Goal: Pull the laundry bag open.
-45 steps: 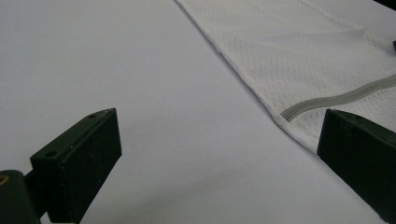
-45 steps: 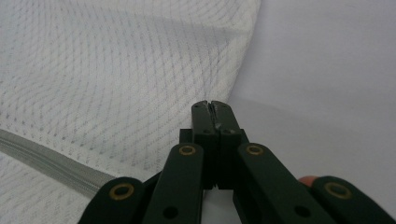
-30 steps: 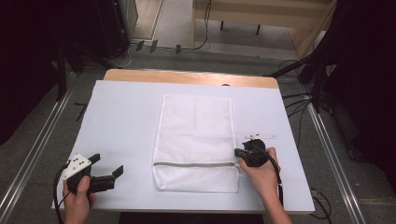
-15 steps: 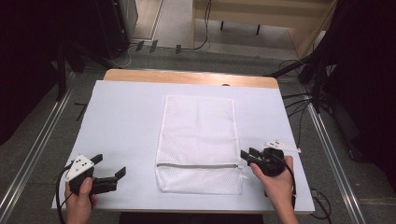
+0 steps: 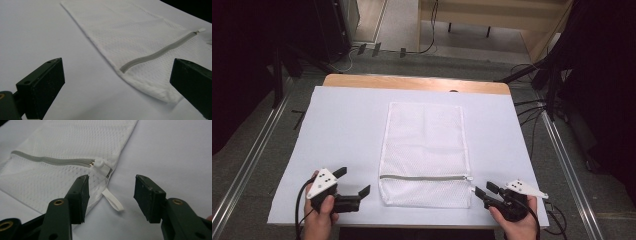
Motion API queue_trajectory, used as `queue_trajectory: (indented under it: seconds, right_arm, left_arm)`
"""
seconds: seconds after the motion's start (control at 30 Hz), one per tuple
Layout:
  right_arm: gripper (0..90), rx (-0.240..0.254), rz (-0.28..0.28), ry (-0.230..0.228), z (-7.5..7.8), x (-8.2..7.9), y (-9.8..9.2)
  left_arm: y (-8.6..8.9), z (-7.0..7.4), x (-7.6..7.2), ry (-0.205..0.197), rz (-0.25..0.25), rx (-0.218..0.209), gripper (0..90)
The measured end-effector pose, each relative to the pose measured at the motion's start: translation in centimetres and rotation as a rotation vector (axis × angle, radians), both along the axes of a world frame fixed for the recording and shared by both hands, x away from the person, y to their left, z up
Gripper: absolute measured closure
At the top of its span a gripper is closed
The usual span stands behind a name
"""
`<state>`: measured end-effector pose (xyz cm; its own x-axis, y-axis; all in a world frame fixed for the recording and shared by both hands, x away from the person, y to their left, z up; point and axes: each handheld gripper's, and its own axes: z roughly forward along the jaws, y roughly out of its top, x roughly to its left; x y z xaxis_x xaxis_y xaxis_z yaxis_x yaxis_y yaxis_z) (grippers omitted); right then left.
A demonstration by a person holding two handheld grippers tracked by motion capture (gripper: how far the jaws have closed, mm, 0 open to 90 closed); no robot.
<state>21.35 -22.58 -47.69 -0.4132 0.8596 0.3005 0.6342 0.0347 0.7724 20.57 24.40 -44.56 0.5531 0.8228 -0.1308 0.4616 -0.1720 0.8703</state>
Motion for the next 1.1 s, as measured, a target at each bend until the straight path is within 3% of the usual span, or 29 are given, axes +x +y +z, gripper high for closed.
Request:
queue_trajectory:
  seconds: [0.13, 0.3, 0.5, 0.53, 0.6, 0.63, 0.67, 0.7, 0.77, 0.93, 1.1]
  right_arm:
    - [43.2, -0.039, 0.019, -0.009, -0.4, 0.1, 1.0]
    - [41.8, -0.064, 0.031, -0.002, -0.8, 0.7, 1.8]
    - [40.2, -0.072, 0.064, -0.006, -0.9, 0.8, 2.6]
    - [40.2, -0.084, 0.073, -0.005, -1.1, 0.9, 2.8]
    - [40.1, -0.087, 0.079, -0.003, -1.1, 1.0, 2.9]
    - [40.0, -0.088, 0.076, -0.006, -1.2, 1.1, 3.1]
    - [40.0, -0.088, 0.076, -0.006, -1.2, 1.1, 3.1]
    - [40.2, -0.084, 0.079, -0.012, -1.2, 1.3, 3.2]
    - [40.8, -0.097, 0.085, -0.013, -1.3, 1.5, 3.6]
    - [42.1, -0.145, 0.077, -0.044, -1.5, 1.4, 4.5]
    - [53.5, -0.208, 0.050, -0.089, -1.7, 1.0, 4.9]
  left_arm:
    - [-2.9, -0.1, 0.3, 0.025, -0.064, -0.008, 0.0]
    - [-5.9, -0.2, 1.4, 0.068, -0.101, -0.063, 0.0]
    - [-8.7, -0.1, 1.9, 0.083, -0.139, -0.040, 0.0]
    - [-9.8, 0.0, 2.2, 0.097, -0.146, -0.015, 0.0]
    - [-10.2, 0.0, 2.3, 0.094, -0.148, -0.005, 0.0]
    - [-11.2, 0.2, 2.6, 0.090, -0.138, 0.016, 2.5]
    - [-11.2, 0.2, 2.6, 0.090, -0.138, 0.016, 10.6]
    - [-12.3, 0.4, 2.8, 0.075, -0.084, 0.031, 21.4]
    - [-13.4, 0.5, 3.2, 0.086, -0.113, 0.033, 22.8]
    - [-16.7, 0.8, 4.0, 0.098, -0.147, 0.060, 40.6]
    - [-19.9, 0.7, 4.6, 0.119, -0.172, 0.058, 52.6]
